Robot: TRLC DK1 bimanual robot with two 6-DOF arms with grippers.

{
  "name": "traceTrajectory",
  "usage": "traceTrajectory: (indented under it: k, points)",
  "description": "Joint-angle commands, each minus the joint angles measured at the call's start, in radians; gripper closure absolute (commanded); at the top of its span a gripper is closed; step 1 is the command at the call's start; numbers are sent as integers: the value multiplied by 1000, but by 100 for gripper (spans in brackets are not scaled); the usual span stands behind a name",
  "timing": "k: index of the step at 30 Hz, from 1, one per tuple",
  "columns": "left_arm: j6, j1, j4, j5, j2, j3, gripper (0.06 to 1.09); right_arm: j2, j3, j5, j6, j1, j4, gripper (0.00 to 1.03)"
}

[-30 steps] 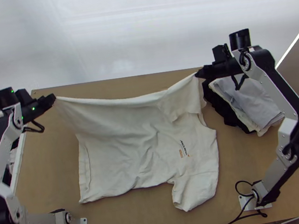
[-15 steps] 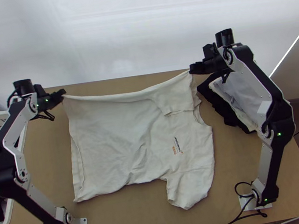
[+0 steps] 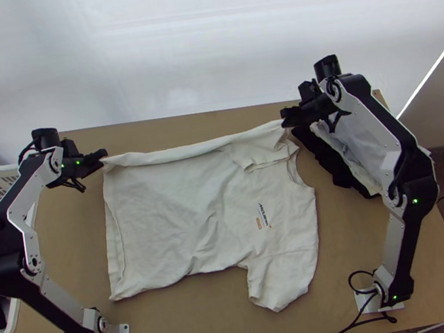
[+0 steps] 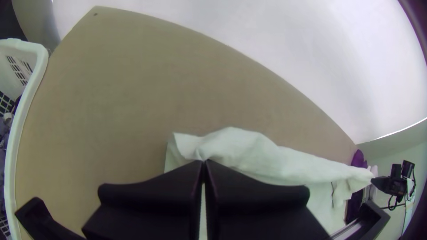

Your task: Fold the t-shirt

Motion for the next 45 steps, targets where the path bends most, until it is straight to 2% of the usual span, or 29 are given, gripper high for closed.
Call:
traceTrajectory:
  k: [1, 6, 12, 18, 28, 29, 30, 32, 33, 35, 36, 37, 38, 40, 43, 45]
  points:
    - [95, 16, -66, 12, -76, -85, 105, -91, -132, 2, -13, 5, -38, 100]
    - [133, 27, -116, 34, -124, -112, 105, -148, -227, 17, -29, 5, -38, 100]
    - [170, 66, -176, 83, -167, -121, 105, -180, -293, 143, -49, 20, -38, 100]
    - [234, 99, -178, 85, -185, -180, 105, -186, -341, 247, -50, 35, -38, 100]
    - [242, 42, -161, 69, -176, -272, 105, -168, -403, 258, -39, 62, 9, 99]
    - [242, 34, -158, 69, -176, -273, 105, -165, -403, 258, -33, 62, 14, 97]
    - [239, 28, -155, 69, -176, -275, 104, -165, -403, 259, -23, 62, 15, 89]
    - [239, 17, -159, 69, -191, -272, 81, -168, -403, 259, 0, 62, 14, 74]
    - [245, 16, -158, 71, -208, -278, 71, -171, -403, 266, 11, 62, 11, 63]
    - [260, 14, -142, 100, -251, -293, 53, -177, -403, 286, 28, 65, -21, 29]
    - [274, 16, -142, 129, -266, -299, 39, -179, -397, 298, 28, 68, -49, 12]
    - [280, 20, -152, 160, -271, -301, 21, -182, -390, 316, 28, 72, -84, 3]
    - [295, 25, -167, 187, -276, -298, 10, -188, -379, 336, 27, 78, -126, 3]
    - [331, 27, -193, 197, -299, -292, 10, -226, -367, 347, 45, 80, -192, 3]
    - [314, 40, -201, 198, -349, -263, 10, -317, -374, 341, 131, 85, -301, 4]
    - [305, 45, -204, 197, -403, -252, 10, -413, -448, 315, 135, 97, -328, 7]
